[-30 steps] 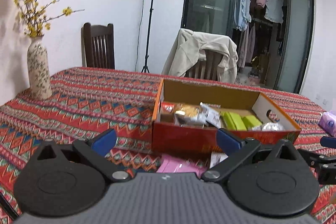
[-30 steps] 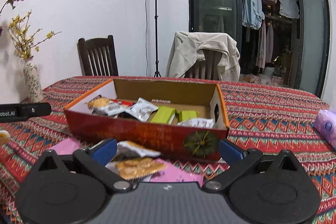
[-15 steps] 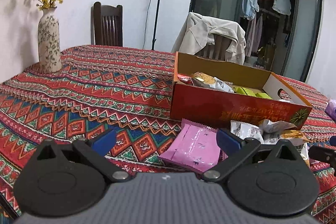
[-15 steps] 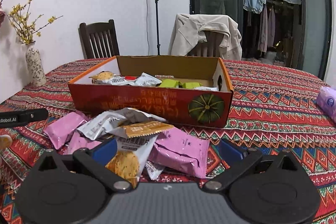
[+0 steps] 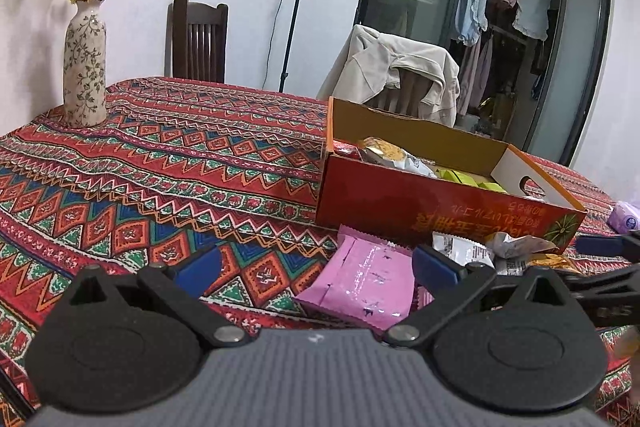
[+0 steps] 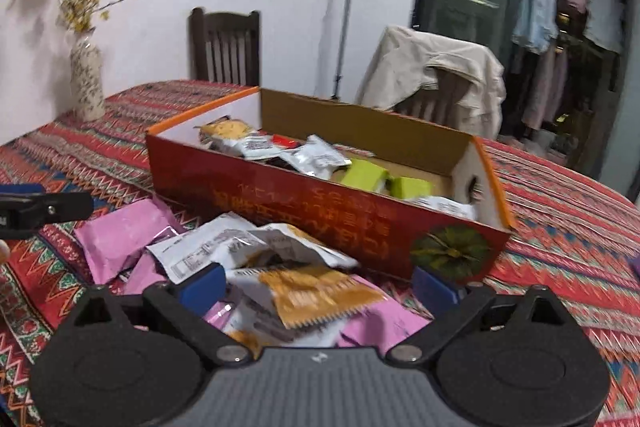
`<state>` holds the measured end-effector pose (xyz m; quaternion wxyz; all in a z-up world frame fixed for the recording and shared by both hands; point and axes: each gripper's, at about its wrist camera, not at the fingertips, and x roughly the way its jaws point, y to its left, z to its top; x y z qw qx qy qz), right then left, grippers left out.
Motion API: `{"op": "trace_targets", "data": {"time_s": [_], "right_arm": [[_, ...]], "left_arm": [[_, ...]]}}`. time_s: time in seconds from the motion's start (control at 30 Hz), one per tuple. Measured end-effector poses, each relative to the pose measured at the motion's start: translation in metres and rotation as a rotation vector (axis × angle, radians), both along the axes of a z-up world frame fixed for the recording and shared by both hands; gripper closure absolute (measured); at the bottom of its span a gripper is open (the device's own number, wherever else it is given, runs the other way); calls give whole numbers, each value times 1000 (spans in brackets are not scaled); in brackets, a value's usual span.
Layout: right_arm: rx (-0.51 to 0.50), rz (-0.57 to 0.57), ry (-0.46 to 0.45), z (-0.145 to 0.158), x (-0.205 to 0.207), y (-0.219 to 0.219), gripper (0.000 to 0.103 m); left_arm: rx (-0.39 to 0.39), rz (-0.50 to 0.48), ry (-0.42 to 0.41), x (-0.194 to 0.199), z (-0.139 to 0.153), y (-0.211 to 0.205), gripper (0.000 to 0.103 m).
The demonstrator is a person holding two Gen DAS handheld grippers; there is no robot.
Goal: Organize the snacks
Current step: 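Grasp the pumpkin-seed crisp packet with the right tool while the left tool grasps a pink packet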
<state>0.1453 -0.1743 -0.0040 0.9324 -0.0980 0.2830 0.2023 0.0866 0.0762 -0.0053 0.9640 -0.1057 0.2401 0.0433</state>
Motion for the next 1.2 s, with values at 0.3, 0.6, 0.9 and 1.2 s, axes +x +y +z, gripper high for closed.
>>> {"op": "trace_targets", "data": {"time_s": [0.3,0.6,0.9,1.2], "right_arm": [[5,38,8,-6,5,8,47],[44,20,-33,2,-16,-10,56],[117,-43,-57,7,-28,-44,56],[157,-49,-68,8,-30,-54,56]], "left_arm": [[-29,2,19,4,-4,4,0],[-23,24,28,4,-5,4,0],[78,-16,70,12,0,-16,0],[166,-30,227,45,-8,-32,0]]}}
